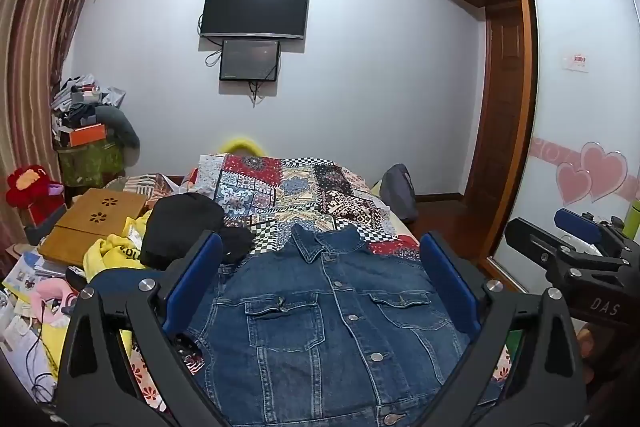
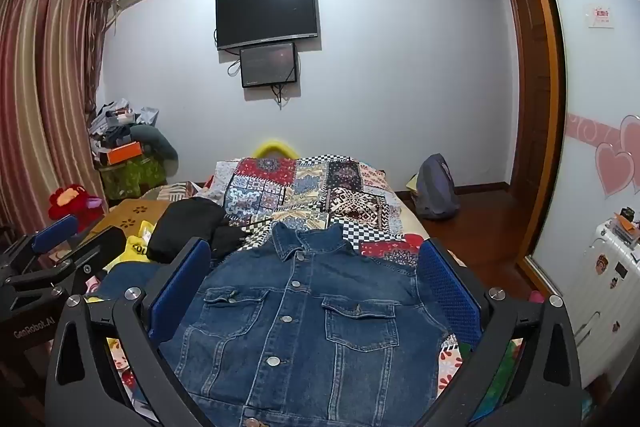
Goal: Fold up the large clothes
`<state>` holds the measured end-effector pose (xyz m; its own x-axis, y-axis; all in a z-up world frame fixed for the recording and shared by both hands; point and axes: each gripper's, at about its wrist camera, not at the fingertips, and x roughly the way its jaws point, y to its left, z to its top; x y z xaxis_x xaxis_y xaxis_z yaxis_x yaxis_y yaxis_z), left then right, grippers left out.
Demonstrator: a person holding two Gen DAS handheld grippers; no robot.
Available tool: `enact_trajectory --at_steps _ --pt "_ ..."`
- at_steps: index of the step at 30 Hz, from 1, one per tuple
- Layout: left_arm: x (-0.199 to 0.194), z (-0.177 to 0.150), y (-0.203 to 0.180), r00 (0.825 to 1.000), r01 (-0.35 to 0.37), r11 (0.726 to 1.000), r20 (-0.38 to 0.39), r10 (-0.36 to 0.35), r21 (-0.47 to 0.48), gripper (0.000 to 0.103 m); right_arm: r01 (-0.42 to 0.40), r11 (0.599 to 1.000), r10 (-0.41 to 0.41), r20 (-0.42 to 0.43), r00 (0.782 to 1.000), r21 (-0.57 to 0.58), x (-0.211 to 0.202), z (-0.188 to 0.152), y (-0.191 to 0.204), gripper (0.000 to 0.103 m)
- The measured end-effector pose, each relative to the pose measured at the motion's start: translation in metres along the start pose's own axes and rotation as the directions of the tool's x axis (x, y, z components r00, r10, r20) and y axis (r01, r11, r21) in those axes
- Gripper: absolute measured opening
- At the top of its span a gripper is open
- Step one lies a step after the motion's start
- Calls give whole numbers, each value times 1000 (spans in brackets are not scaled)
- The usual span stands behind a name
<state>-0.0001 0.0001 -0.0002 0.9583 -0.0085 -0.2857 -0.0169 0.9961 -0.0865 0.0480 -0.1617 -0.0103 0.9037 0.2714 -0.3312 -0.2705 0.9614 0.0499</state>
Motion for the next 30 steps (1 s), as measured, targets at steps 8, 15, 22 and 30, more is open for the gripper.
enact_trajectory --at_steps 8,15,22,30 --pt "1 5 8 1000 -7 1000 -8 7 2 100 0 1000 0 -6 1000 0 2 0 0 103" --pt "4 1 5 1000 -21 1000 -12 21 -7 100 0 1000 0 -8 1000 -1 7 -5 0 103" --pt "7 1 8 1000 -17 1000 -19 17 -19 100 1 1000 -2 -17 1000 -7 8 -5 1 103" --pt "6 1 10 1000 -17 1000 -20 17 -21 100 0 1000 -1 -20 1000 -7 9 -6 1 103"
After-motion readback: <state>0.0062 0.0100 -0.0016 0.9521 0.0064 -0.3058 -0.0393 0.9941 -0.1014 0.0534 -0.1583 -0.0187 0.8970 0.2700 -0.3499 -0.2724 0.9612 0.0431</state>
